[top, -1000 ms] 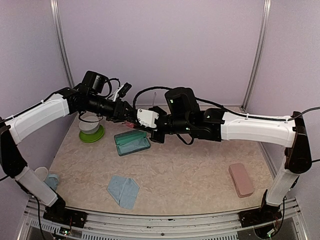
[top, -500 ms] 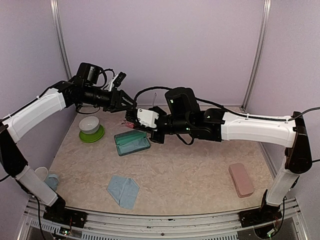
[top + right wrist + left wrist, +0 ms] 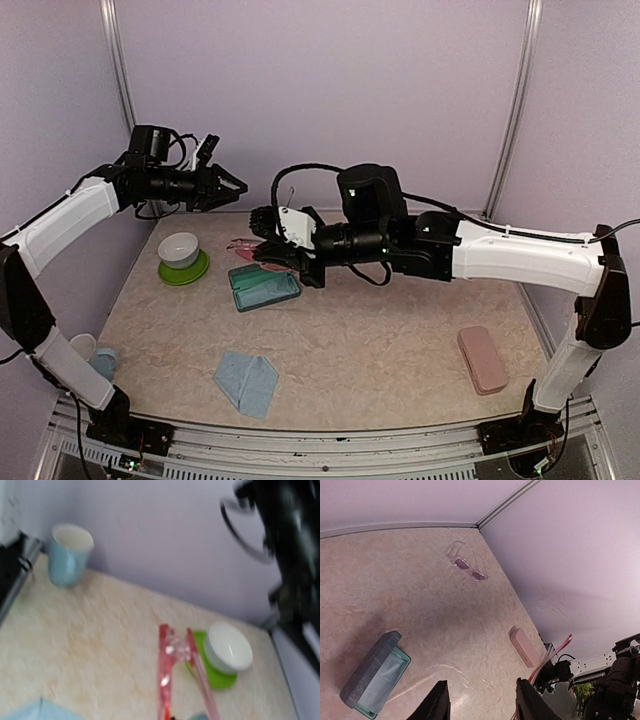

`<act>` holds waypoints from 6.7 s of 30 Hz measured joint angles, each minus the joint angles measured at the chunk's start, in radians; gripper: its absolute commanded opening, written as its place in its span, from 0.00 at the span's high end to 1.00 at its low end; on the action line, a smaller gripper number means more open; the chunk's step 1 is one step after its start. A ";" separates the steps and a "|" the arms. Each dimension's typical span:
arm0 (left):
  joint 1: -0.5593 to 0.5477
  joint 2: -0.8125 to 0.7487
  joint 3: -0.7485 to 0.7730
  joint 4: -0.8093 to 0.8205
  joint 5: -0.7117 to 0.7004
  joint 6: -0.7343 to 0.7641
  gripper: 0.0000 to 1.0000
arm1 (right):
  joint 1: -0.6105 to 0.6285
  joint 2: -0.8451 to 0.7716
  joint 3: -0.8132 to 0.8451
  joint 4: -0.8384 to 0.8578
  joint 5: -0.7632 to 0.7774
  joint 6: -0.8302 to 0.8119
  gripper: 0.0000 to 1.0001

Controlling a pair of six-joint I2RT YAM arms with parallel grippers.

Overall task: Organize the sunglasses
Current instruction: Fold the right temple of the sunglasses on the sunglasses, then place the sunglasses in the sunglasses case.

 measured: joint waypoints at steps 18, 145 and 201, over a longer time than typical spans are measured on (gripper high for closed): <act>-0.053 0.034 -0.069 0.113 0.230 -0.033 0.55 | 0.018 0.090 0.188 0.033 -0.146 -0.035 1.00; 0.151 -0.310 -0.291 0.116 -0.154 -0.048 0.01 | -0.008 0.398 0.206 -0.093 0.355 -0.168 1.00; 0.158 -0.472 -0.398 -0.115 -0.401 -0.042 0.01 | -0.066 0.823 0.563 -0.065 0.473 -0.278 1.00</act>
